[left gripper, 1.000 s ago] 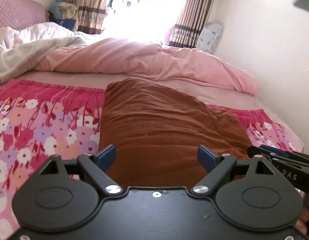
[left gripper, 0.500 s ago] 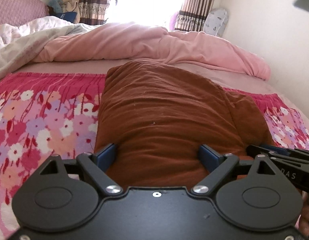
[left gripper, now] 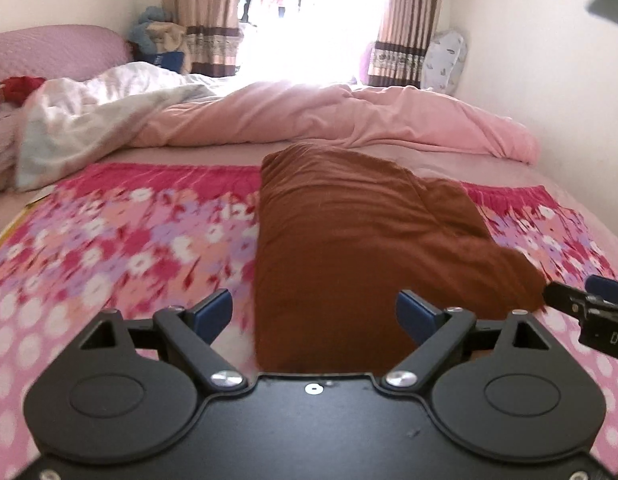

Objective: Fold large clothes

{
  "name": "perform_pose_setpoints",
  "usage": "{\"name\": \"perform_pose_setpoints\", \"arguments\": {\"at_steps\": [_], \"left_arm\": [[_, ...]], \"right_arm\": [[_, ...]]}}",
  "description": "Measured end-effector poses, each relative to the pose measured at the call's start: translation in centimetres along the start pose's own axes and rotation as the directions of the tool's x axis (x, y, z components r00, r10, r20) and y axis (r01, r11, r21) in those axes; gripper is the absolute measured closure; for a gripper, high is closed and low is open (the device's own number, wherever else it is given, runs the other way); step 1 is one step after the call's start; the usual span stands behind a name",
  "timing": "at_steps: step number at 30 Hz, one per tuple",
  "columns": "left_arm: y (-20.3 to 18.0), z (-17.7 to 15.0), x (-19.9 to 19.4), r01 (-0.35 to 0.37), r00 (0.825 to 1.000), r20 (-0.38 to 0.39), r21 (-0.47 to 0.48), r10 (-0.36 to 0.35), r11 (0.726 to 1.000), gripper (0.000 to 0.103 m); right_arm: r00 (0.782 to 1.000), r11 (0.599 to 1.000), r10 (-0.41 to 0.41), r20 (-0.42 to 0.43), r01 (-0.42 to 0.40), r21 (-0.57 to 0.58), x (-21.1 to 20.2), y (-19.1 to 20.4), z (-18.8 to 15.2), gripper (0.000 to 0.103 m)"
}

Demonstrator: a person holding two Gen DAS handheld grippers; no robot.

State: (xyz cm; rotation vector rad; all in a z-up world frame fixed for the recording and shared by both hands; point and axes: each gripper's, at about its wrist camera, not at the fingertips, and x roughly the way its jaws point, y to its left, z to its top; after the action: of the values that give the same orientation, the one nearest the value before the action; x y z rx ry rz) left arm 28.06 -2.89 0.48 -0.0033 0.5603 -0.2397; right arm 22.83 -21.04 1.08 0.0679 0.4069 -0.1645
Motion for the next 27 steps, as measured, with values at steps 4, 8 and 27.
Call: {"name": "perform_pose_setpoints", "arguments": {"at_steps": [4,8,27], "left_arm": [[0.1,-3.5,-4.8,-0.043,0.998,-0.035,-0.024,0.042,0.999,0.012],[-0.4,-6.9,-8.7,-0.074,0.995,-0.062,-0.012,0.073,0.997,0.012],[-0.8,-11.2,-11.6,-0.082,0.985,-0.157,-0.047,0.074,0.996,0.012]], "right_arm": [[0.999,0.998,-0.039,-0.019,0.038,-0.043,-4.9,0.3,-2.5,0.021],[0.998,0.997,-0.057,-0.036,0.055,-0.050,-9.0,0.5,-4.7,0.021],[0.994,0.997,-0.059,-0.092,0.055,-0.048,-12.9,1.4,-8.0,0.021]]}}
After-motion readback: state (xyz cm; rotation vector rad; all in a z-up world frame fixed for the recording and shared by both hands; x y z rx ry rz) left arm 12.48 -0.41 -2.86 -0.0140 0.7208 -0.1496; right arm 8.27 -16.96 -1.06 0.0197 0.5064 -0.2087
